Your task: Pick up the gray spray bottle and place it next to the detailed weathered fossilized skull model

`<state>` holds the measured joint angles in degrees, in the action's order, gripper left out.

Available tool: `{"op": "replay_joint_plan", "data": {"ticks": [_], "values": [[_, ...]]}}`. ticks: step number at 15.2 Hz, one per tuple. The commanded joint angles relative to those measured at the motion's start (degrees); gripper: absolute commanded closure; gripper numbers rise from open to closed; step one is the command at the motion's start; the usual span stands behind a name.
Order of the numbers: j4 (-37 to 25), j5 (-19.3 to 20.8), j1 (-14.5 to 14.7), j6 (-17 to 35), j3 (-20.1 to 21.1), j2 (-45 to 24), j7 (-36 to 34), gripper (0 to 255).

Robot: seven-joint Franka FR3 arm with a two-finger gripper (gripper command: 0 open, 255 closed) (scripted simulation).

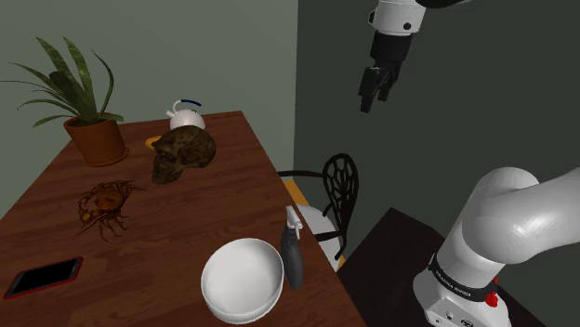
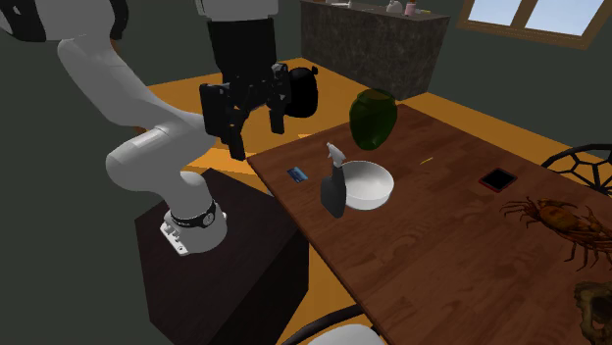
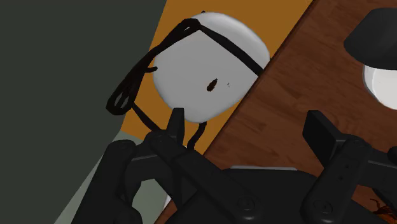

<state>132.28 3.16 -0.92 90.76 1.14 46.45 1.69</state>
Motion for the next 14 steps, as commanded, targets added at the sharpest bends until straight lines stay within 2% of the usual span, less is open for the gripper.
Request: {"op": "replay_joint_plan", "data": {"ticks": [1, 8, 14], "values": [[0.0, 0.0, 0.0, 0.0, 0.0, 0.0, 0.0, 0], [15.5, -5.6, 1.6, 9.0, 9.0, 11.8, -12.6, 0], [25.1, -11.9, 4.9, 17.3, 19.6, 17.6, -24.9, 0]]}}
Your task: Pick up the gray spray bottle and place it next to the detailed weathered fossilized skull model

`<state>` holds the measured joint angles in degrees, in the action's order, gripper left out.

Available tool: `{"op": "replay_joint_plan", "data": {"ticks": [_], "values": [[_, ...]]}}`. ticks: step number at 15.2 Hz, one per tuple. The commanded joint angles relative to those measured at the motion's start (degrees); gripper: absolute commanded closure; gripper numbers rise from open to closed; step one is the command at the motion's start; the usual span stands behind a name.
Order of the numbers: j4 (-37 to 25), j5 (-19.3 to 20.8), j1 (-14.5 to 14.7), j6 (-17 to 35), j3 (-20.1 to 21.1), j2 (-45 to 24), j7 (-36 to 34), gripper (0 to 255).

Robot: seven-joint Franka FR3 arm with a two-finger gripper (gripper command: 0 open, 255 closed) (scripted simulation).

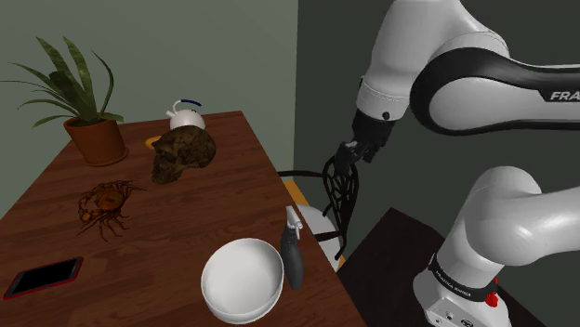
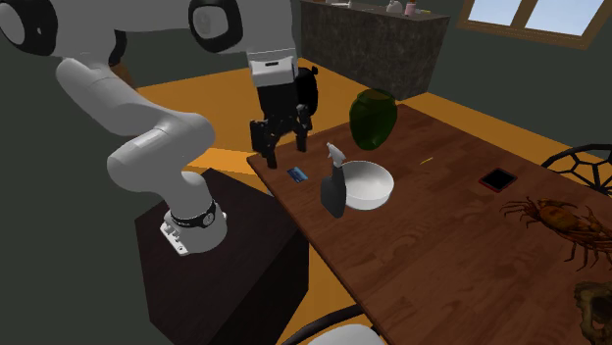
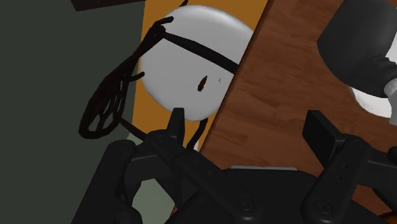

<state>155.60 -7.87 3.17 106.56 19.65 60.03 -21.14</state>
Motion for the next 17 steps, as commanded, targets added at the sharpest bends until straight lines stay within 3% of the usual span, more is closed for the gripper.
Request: {"op": "replay_joint_plan", "data": {"ticks": [1, 6, 10, 14, 17], "values": [[3.0, -2.1, 1.5, 3.0, 3.2, 4.4, -4.3, 0], [7.0, -7.9, 3.8, 11.6, 14.8, 3.0, -15.7, 0], [7.5, -11.9, 3.1, 19.5, 25.7, -1.5, -25.2, 0], [5.5, -14.1, -1.7, 27.4, 38.0, -7.4, -34.8, 0], [2.6, -14.5, -8.4, 32.6, 48.3, -11.3, -42.1, 0]]}}
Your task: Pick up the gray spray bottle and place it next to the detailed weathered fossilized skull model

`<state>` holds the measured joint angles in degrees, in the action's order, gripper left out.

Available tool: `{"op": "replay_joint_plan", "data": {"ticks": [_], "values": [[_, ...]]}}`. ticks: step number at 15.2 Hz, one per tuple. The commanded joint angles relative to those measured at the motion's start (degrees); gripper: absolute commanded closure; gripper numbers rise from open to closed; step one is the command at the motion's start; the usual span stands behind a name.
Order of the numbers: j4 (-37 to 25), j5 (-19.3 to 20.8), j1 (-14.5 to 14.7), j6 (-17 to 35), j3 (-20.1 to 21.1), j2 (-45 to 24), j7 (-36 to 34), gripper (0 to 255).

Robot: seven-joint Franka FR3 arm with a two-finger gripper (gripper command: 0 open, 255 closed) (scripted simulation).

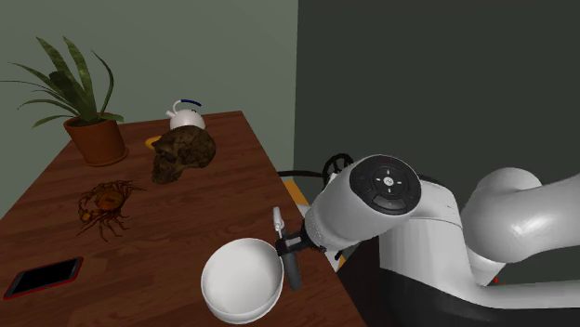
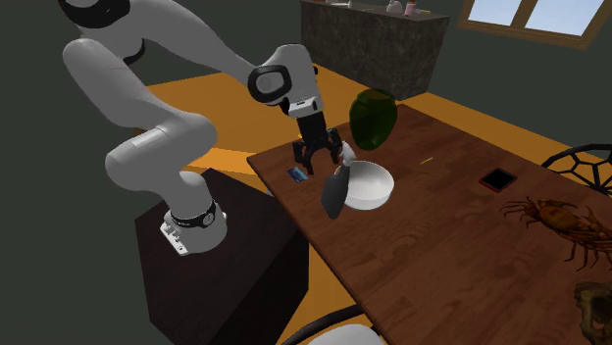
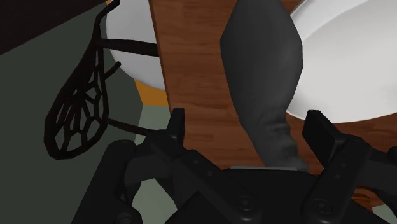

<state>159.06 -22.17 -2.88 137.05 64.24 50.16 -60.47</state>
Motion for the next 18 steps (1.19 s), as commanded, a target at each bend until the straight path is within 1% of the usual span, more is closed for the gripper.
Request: {"op": "replay_joint_plan", "data": {"ticks": [1, 9, 17, 18], "values": [[-2.0, -0.2, -4.9, 3.4, 7.1, -2.2, -4.9, 0], [-0.9, -0.5, -12.5, 11.6, 13.9, -6.6, -5.0, 0], [-0.9, -0.5, -12.4, 11.6, 13.9, -6.6, -5.0, 0], [-0.9, -0.5, -12.4, 11.6, 13.9, -6.6, -5.0, 255]]}}
